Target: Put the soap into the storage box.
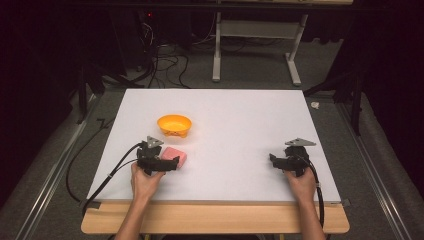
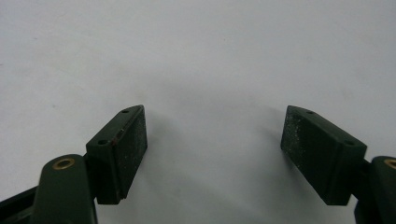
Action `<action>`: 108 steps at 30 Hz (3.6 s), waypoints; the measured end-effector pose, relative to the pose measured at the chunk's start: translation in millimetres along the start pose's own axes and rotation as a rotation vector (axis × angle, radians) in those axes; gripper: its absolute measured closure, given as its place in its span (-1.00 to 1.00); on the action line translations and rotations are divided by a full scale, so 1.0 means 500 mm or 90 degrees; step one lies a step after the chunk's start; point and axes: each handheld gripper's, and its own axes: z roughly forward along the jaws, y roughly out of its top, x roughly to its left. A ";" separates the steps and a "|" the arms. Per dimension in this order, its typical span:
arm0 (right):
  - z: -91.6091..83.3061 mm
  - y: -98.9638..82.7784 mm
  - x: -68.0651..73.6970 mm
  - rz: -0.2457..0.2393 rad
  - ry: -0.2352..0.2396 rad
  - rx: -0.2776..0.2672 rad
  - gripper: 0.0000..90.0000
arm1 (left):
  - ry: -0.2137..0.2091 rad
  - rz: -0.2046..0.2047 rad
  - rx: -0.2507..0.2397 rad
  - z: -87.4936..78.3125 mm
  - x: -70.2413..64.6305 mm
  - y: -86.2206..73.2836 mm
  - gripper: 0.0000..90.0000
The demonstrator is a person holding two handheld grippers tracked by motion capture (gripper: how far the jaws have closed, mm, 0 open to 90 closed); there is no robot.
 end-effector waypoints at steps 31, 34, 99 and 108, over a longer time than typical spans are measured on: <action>0.000 0.000 0.000 -0.001 -0.001 0.000 -0.49 | 0.013 -0.004 0.040 0.055 -0.022 -0.013 -0.92; 0.000 0.000 0.000 -0.001 -0.001 0.000 -0.49 | 0.018 -0.005 0.040 0.053 -0.021 -0.012 -0.88; 0.000 0.000 0.000 0.000 -0.001 0.000 -0.49 | 0.024 -0.080 -0.009 -0.028 0.008 0.048 -0.70; 0.000 0.000 0.000 0.000 -0.001 0.000 -0.49 | 0.036 -0.076 -0.017 -0.043 0.013 0.078 -0.70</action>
